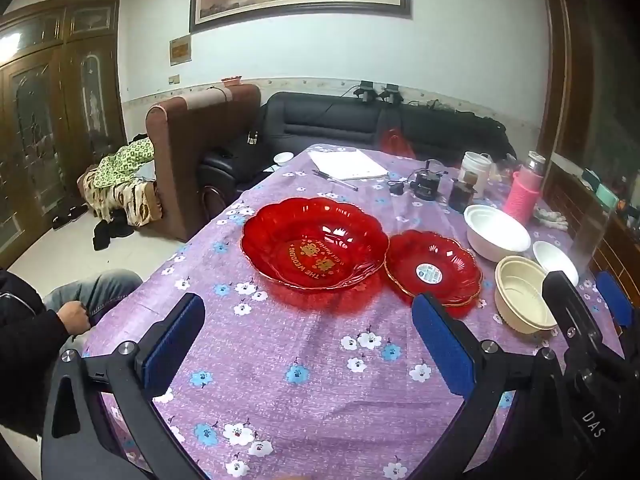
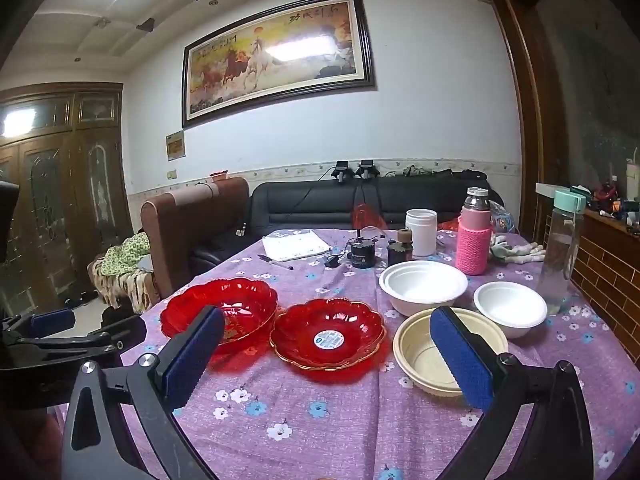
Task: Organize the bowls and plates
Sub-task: 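Move both tools toward the red plates on the table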
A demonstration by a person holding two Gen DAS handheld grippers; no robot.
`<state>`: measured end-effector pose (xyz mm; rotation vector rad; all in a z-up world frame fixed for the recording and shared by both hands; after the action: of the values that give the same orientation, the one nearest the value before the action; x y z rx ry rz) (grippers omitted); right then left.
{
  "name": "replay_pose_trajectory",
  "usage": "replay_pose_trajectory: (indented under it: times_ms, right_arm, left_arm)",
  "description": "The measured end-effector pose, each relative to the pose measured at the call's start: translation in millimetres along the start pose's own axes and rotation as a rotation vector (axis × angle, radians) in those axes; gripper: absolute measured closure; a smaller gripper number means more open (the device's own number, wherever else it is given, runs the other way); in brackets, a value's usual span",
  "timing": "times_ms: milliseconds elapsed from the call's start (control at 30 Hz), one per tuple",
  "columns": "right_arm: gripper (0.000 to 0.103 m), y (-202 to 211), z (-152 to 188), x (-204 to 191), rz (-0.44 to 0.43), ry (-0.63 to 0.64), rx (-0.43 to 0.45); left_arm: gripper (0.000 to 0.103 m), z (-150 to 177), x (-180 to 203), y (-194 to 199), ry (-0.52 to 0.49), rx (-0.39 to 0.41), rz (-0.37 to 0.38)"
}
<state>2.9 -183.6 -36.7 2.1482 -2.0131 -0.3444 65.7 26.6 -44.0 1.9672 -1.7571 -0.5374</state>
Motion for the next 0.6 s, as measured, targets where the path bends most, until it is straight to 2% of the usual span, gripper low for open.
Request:
replay_pose_trajectory:
  times_ms: [600]
  right_arm:
    - [0.000, -6, 6, -15, -0.034, -0.009, -0.035]
  left_arm:
    - [0.000, 3, -36, -11, 0.055, -0.012, -0.069]
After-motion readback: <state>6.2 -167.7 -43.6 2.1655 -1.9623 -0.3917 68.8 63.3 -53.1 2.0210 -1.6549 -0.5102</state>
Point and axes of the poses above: each gripper's, at about its wrist camera, not at the fingertips, and y roughly against the way its jaws point, x to its right, z to its underside, the point moved 7 cm from there along -y, roughly the way its jaws point, and after that the axes turned 2 degrees about -z, right-handed, at the moved point
